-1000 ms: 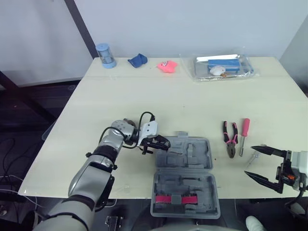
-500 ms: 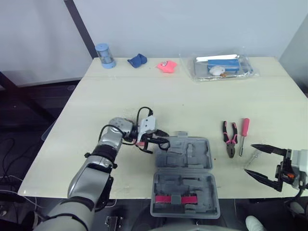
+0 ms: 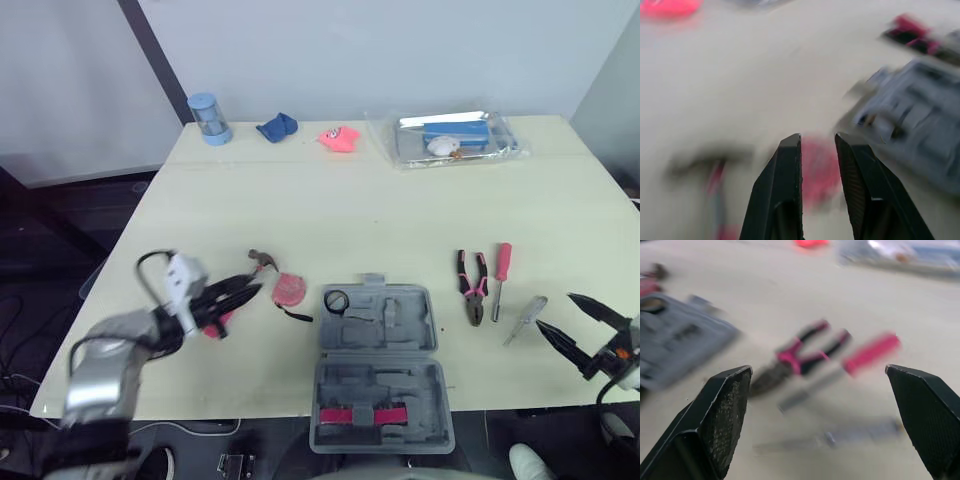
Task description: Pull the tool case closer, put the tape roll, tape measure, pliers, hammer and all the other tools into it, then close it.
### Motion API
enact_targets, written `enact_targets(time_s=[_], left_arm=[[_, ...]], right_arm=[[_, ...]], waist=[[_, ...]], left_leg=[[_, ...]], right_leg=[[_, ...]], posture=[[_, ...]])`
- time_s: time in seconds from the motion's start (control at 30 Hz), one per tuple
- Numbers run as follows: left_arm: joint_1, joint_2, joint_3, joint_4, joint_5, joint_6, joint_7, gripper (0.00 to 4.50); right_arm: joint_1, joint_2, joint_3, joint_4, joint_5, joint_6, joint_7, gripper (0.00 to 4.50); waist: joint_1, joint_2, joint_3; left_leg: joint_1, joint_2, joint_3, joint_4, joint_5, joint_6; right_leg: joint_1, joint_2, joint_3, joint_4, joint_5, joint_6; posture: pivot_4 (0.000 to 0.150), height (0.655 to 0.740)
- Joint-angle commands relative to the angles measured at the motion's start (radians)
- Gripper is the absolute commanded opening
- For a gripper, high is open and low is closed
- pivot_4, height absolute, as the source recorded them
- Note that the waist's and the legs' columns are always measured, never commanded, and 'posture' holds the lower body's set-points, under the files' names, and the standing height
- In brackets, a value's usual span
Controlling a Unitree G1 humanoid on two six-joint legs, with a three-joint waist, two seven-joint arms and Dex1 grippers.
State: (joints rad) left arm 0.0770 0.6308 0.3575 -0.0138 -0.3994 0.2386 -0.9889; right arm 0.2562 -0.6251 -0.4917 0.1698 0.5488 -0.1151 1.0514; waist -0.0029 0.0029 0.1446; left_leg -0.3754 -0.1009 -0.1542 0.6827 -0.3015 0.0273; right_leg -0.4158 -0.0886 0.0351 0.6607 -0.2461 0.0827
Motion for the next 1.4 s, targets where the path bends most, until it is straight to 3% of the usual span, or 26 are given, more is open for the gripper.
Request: enact_targets(time_s=[0.03, 0.1, 0.27, 0.43, 0.73, 1.0, 1.2, 1.4], left_arm=[[0.118, -0.013, 0.121, -0.089, -0.036, -0.004, 0.071, 1.55], [0.203, -0.034, 0.176, -0.097, -0.04, -0.012, 0.104, 1.97], [0.336, -0.077, 0.259, -0.032, -0.013, -0.079, 0.173, 4.46], [0.367, -0.068, 0.269, 0.081, 0.027, -0.138, 0.207, 4.46], [0.354, -0.081, 0.213, 0.05, 0.013, -0.153, 0.201, 4.46], [0.377, -0.112, 0.104, -0.204, -0.039, -0.019, 0.23, 4.46], [0.399, -0.182, -0.026, -0.439, -0.048, 0.151, 0.364, 4.46], [0.281, -0.254, -0.154, -0.502, -0.001, 0.313, 0.556, 4.46]], right_arm=[[0.013, -0.012, -0.069, 0.038, 0.016, -0.017, -0.007, 4.5], [0.026, -0.018, -0.089, 0.073, 0.012, -0.022, -0.005, 4.5], [0.056, -0.042, -0.121, 0.148, -0.003, -0.024, 0.006, 4.5], [0.057, -0.082, -0.133, 0.262, -0.055, -0.067, -0.017, 4.5], [0.029, -0.088, -0.133, 0.271, -0.029, -0.105, 0.033, 4.5], [0.061, -0.072, -0.065, -0.022, 0.065, -0.03, 0.157, 4.5], [0.054, -0.077, -0.005, -0.234, 0.117, 0.034, 0.193, 4.5], [0.016, -0.119, 0.055, -0.35, 0.135, 0.085, 0.251, 4.5]], waist=[[0.007, 0.0, 0.0], [0.015, 0.0, 0.0], [0.019, -0.001, 0.0], [0.016, 0.0, -0.002], [0.015, -0.001, -0.002], [0.015, -0.001, -0.002], [0.017, -0.001, -0.002], [0.021, -0.002, -0.002]], left_leg=[[0.0, 0.0, 0.0, 0.0, 0.0, 0.0], [0.002, 0.0, 0.002, 0.0, -0.001, 0.002], [0.013, 0.001, 0.01, -0.011, -0.004, 0.006], [0.014, 0.002, 0.011, -0.011, -0.004, 0.006], [0.014, 0.002, 0.011, -0.012, -0.004, 0.006], [0.014, 0.003, 0.011, -0.012, -0.004, 0.006], [0.013, 0.003, 0.011, -0.012, -0.004, 0.006], [0.014, 0.003, 0.011, -0.012, -0.004, 0.006]], right_leg=[[0.0, 0.0, 0.0, 0.0, 0.0, 0.0], [0.001, 0.0, 0.003, 0.0, 0.0, 0.0], [0.006, -0.001, 0.008, -0.003, 0.0, 0.0], [0.006, 0.0, 0.008, -0.002, 0.0, 0.0], [0.006, 0.0, 0.009, -0.003, 0.0, 0.0], [0.006, 0.0, 0.009, -0.003, 0.0, 0.0], [0.006, 0.0, 0.009, -0.004, 0.0, 0.0], [0.006, 0.0, 0.008, -0.004, 0.0, 0.0]], posture=[[0.15, 0.74], [0.15, 0.74], [0.15, 0.74], [0.15, 0.74], [0.15, 0.74], [0.15, 0.74], [0.15, 0.74], [0.15, 0.74]])
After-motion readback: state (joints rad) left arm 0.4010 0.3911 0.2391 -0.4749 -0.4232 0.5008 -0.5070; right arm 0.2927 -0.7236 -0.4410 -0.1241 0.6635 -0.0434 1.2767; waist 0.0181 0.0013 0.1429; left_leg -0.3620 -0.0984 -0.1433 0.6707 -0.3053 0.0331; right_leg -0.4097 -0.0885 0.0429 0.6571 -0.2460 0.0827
